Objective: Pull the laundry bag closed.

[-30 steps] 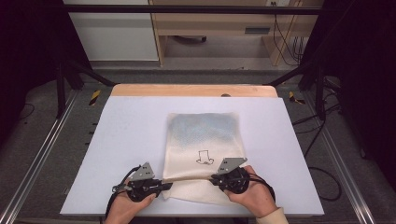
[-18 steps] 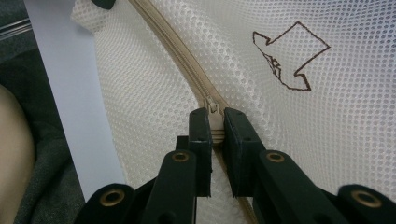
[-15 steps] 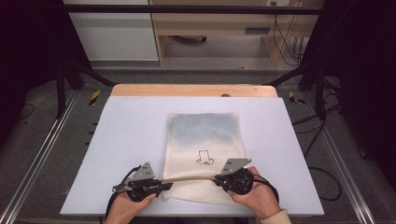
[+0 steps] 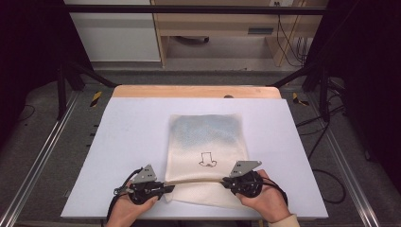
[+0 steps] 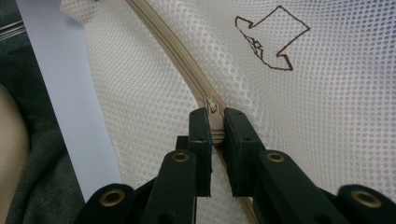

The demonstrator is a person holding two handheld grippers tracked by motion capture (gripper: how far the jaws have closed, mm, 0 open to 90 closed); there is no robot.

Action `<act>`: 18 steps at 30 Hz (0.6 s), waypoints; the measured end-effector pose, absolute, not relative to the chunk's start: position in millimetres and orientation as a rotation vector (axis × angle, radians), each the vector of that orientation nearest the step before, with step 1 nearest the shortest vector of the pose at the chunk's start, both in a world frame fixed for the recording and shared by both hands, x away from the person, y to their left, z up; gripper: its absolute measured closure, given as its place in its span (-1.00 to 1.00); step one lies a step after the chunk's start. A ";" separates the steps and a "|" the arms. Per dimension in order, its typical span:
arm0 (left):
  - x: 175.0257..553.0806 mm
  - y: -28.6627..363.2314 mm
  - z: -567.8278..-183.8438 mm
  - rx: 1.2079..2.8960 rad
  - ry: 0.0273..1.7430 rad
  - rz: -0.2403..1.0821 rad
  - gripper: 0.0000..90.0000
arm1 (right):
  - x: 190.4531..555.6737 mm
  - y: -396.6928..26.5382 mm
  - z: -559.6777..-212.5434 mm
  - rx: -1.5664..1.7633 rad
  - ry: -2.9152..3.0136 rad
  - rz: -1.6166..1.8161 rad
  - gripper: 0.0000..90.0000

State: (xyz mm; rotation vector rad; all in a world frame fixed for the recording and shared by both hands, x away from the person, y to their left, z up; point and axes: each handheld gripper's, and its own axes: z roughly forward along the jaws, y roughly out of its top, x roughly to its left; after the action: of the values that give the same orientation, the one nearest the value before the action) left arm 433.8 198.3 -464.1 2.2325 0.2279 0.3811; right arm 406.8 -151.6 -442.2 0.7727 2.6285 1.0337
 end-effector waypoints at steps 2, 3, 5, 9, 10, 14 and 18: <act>433.7 198.2 -464.1 2.234 0.228 0.383 0.83 | 406.2 -153.8 -442.2 0.776 2.625 1.039 0.83; 433.8 198.3 -464.1 2.233 0.228 0.382 0.83 | 406.0 -154.5 -442.4 0.779 2.621 1.041 0.83; 433.9 198.4 -464.1 2.234 0.227 0.382 0.83 | 405.3 -156.5 -442.4 0.786 2.619 1.037 0.83; 434.0 198.4 -464.3 2.235 0.228 0.382 0.83 | 404.4 -158.4 -444.1 0.792 2.619 1.032 0.83; 433.9 198.3 -464.3 2.235 0.228 0.382 0.83 | 404.3 -159.2 -444.2 0.796 2.618 1.030 0.83; 433.9 198.3 -464.4 2.235 0.229 0.383 0.83 | 403.6 -162.1 -444.1 0.796 2.617 1.035 0.83; 433.9 198.2 -464.6 2.236 0.229 0.383 0.83 | 402.6 -164.6 -444.5 0.801 2.615 1.035 0.83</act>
State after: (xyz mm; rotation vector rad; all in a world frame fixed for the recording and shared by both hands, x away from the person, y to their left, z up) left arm 433.9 198.2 -464.6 2.2355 0.2292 0.3828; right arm 402.6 -164.6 -444.5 0.8013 2.6151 1.0350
